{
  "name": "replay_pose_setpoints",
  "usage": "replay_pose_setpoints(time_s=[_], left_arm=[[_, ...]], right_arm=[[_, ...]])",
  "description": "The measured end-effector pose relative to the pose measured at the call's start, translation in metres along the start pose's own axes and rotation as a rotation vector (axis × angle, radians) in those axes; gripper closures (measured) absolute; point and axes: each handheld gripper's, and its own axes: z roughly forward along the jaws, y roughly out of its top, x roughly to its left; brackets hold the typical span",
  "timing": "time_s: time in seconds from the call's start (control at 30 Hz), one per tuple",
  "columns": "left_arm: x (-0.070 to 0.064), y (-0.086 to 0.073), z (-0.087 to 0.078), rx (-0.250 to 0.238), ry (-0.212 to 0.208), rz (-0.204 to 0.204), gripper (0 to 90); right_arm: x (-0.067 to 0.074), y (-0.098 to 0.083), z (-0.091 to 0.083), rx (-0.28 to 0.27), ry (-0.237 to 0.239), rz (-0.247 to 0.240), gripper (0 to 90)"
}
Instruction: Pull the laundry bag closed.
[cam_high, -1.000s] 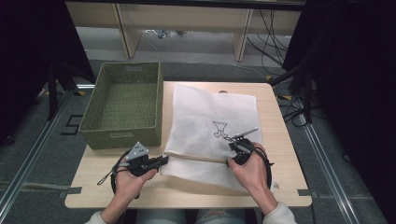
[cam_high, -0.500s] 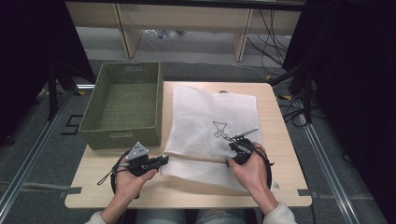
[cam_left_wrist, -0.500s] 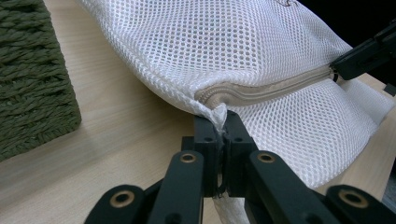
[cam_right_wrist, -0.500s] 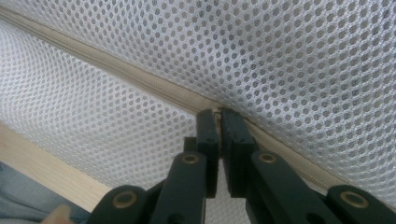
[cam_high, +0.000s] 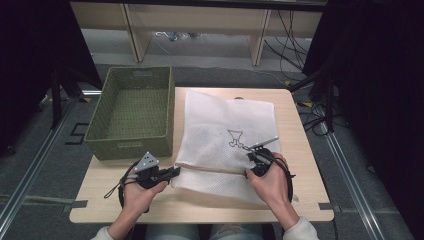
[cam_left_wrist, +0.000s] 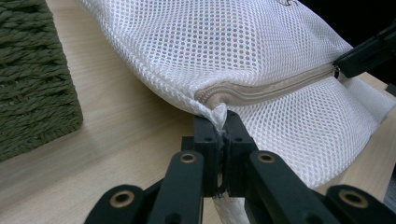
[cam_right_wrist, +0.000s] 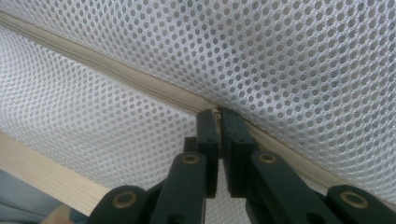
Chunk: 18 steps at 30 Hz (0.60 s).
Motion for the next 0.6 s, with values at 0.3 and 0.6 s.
replay_pose_setpoints(time_s=[0.3,0.6], left_arm=[[0.0001,0.0000,-0.0002,-0.001,0.000,-0.001,85.8],[0.0000,-0.0002,0.0000,0.000,0.000,-0.001,85.8]], right_arm=[[-0.0030,-0.0004,-0.0009,0.006,-0.010,0.017,87.5],[-0.0057,-0.0017,-0.0017,0.000,-0.009,0.016,87.5]])
